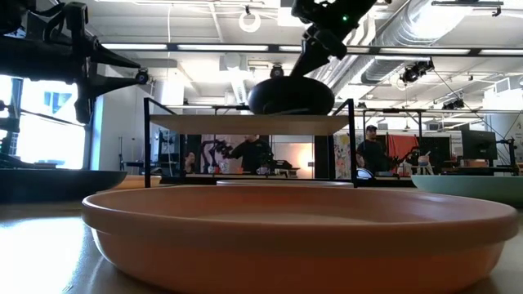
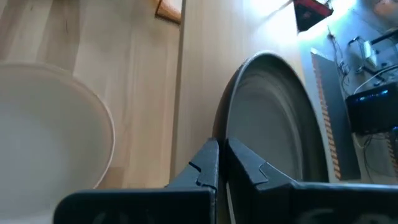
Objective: Place and stack plates onto a shelf
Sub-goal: Put the black plate on the shelf
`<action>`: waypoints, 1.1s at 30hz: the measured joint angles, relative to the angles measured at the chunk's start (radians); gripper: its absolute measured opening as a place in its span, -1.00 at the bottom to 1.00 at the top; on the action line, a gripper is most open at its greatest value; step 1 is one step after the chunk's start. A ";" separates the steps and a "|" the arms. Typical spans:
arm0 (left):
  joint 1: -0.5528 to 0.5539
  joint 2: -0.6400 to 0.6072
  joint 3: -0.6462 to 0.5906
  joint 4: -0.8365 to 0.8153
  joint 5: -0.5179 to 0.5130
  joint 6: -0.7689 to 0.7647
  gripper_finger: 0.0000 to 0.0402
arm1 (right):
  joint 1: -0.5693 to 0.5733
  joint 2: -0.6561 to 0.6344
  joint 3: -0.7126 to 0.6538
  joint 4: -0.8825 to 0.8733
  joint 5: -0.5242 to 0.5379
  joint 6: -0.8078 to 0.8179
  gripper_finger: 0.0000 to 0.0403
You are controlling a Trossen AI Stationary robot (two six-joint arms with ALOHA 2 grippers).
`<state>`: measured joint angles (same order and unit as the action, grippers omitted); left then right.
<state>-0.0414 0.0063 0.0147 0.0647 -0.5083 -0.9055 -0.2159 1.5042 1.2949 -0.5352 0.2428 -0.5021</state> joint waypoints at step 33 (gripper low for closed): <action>0.000 0.000 0.000 0.008 -0.001 0.018 -0.46 | -0.068 0.063 0.000 -0.097 -0.184 0.128 -1.00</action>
<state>-0.0410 0.0063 0.0147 0.0722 -0.5090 -0.8875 -0.2836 1.5675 1.2949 -0.6320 0.0588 -0.3737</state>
